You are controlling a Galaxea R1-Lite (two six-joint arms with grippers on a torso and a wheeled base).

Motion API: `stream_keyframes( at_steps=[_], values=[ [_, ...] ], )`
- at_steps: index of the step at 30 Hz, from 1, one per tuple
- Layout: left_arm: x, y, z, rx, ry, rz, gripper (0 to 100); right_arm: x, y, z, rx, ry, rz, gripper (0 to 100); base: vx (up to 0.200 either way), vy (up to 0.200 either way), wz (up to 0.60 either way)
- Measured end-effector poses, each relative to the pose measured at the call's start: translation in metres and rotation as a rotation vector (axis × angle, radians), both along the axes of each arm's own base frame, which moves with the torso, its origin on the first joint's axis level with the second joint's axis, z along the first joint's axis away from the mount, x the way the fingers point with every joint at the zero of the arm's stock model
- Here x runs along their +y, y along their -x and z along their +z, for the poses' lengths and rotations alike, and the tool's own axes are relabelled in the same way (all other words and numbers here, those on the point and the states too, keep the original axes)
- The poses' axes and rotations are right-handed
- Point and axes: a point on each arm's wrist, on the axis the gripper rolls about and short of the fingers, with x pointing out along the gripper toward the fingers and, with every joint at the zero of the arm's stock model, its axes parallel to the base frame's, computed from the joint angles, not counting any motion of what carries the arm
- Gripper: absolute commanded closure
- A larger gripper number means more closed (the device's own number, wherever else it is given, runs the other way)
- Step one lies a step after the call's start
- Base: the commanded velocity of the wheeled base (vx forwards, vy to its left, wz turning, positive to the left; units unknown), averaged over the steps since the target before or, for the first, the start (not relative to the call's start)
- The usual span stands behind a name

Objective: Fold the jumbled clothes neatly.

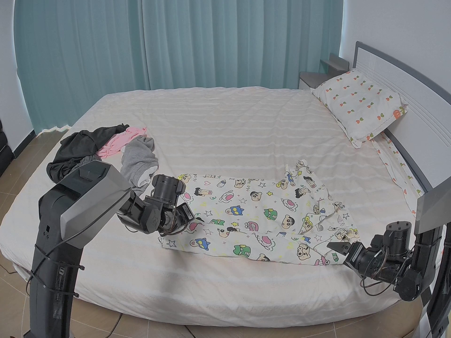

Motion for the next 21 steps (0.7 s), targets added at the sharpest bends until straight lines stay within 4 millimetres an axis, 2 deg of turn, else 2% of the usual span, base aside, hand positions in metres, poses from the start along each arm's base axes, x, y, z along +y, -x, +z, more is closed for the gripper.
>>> stream_keyframes(
  at_steps=[7,15,18,21],
  values=[
    [0.009,-0.001,-0.004,0.015,0.018,0.048,0,0.000,-0.001,0.000,-0.005,0.003,-0.014,0,0.000,0.000,0.00],
    [0.041,-0.003,0.013,0.015,0.072,0.097,0,0.000,-0.006,0.001,-0.025,0.020,-0.058,0,0.000,0.000,0.00],
    [0.051,0.004,0.020,0.033,0.118,0.075,0,0.000,-0.009,0.001,-0.036,0.020,-0.075,0,0.000,0.000,0.00],
    [0.061,0.021,0.026,0.059,0.156,0.057,0,0.002,-0.014,0.001,-0.051,0.024,-0.093,0,0.000,0.000,0.00]
  ],
)
